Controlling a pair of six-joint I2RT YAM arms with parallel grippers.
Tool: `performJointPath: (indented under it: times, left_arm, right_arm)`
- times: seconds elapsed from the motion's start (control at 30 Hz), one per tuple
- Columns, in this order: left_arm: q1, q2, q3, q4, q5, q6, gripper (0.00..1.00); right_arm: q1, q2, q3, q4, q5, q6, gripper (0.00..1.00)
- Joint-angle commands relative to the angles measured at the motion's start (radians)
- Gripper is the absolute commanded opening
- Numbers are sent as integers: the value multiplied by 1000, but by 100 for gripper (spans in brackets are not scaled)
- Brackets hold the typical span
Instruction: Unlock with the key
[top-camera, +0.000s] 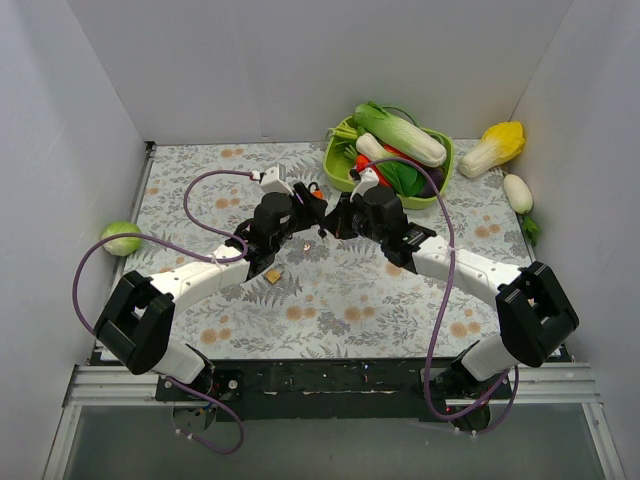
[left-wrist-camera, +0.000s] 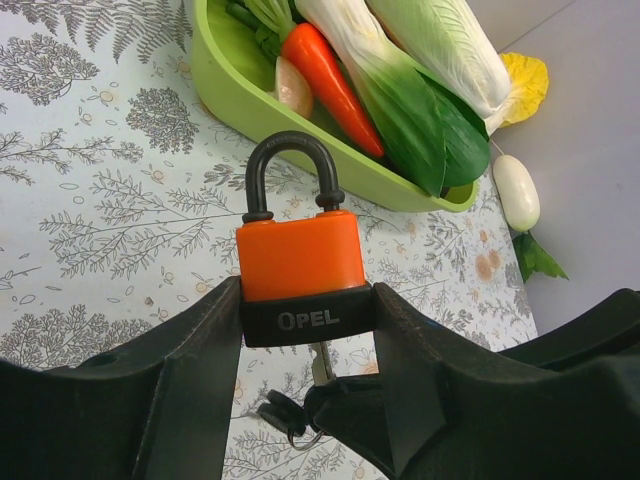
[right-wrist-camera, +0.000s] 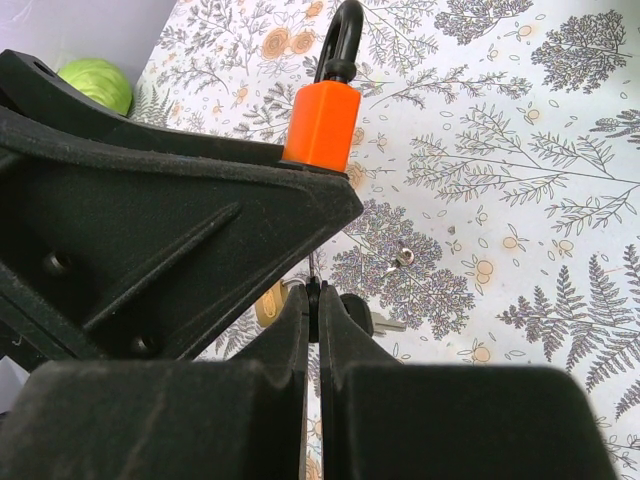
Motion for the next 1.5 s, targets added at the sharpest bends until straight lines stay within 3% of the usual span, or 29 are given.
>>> performJointPath:
  times: [0.0, 0.43, 0.87, 1.1, 1.47]
  left_arm:
    - [-72, -34, 20, -40, 131, 1, 0]
    - [-74, -49, 0, 22, 203, -4, 0]
    - [-77, -47, 6, 17, 221, -18, 0]
    - [-77, -43, 11, 7, 221, -24, 0]
    - [-84, -24, 17, 2, 264, -47, 0]
  right_arm:
    - [-57, -21, 74, 196, 176, -18, 1]
    - [-135, -64, 28, 264, 75, 93, 1]
    - [-146, -62, 6, 313, 105, 87, 1]
    - [-146, -81, -34, 402, 138, 68, 1]
    - [-146, -130, -176, 708, 187, 26, 1]
